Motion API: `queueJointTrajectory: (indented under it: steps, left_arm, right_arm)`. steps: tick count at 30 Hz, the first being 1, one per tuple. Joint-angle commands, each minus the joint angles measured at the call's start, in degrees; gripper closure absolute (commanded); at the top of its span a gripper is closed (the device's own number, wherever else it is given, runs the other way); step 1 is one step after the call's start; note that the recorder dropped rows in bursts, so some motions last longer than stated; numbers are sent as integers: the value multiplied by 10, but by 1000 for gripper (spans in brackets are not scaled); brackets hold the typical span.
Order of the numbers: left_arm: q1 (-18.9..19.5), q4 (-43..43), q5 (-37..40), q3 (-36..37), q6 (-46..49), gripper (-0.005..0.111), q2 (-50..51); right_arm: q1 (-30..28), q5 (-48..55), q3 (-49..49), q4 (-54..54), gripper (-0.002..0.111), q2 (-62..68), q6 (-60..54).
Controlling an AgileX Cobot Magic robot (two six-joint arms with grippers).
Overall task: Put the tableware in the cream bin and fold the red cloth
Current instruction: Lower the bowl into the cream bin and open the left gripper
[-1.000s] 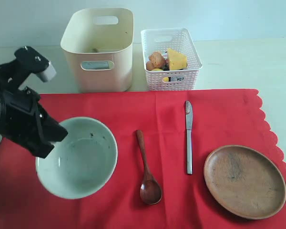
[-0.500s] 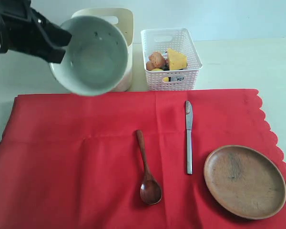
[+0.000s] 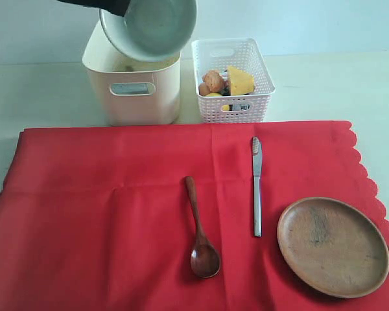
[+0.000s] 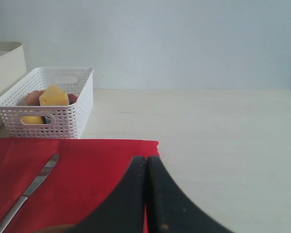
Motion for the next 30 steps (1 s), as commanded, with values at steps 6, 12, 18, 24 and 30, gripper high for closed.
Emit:
queueJointTrajectory:
  steps: [6,12,18,24,30]
  left_arm:
    - [64,-17,-7,-132,-20,107,126]
    - [87,-17,-7,-184,-20,107,215]
    - [87,-15,-7,-194,-16,107,275]
    - [86,-15,-12,-194,-16,78,284]
    - [86,-15,-14,-205,-16,54,279]
  right_arm:
    - [-2,-7,3,1,108,-3,-2]
    - [-2,-7,3,1,108,-3,-2]
    - [-2,-7,3,1,108,-3,-2]
    - [-2,-7,3,1,108,-3,-2]
    - [-2,-7,3,1,108,-3,-2]
